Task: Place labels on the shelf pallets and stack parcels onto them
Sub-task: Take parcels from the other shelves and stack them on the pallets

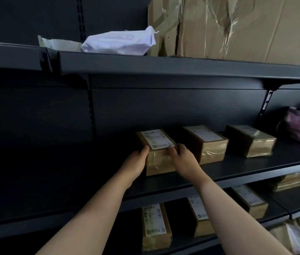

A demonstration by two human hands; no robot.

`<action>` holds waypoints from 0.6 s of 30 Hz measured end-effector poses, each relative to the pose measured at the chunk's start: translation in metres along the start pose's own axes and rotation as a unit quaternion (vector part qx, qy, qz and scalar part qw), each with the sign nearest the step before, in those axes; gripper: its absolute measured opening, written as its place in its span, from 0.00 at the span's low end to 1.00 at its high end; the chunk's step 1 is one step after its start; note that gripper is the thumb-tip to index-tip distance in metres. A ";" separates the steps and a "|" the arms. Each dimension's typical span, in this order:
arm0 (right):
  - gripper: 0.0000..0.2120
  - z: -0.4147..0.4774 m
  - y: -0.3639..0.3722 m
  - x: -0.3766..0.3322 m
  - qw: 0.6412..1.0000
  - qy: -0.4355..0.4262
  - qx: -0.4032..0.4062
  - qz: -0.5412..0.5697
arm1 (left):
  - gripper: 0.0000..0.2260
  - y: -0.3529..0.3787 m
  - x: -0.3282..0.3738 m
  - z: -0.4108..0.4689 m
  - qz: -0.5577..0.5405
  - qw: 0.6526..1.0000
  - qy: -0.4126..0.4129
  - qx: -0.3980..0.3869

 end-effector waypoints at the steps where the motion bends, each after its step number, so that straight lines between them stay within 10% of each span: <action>1: 0.21 0.000 0.002 0.001 1.000 -0.008 0.005 0.012 | 0.23 0.002 0.000 -0.001 -0.010 1.000 0.003 0.000; 18: 0.12 -0.039 -0.003 -0.028 0.975 -0.196 -0.059 0.091 | 0.11 -0.026 -0.005 -0.100 -0.215 0.957 0.041 0.191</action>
Point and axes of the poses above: each hand's wrist, its own z-axis towards the middle knuckle, its own y-axis out of the palm, x = y × z, the point moved 8 cm from there along z, towards the middle knuckle, and after that the axes turned 8 degrees about -z, right-handed, at the moved point
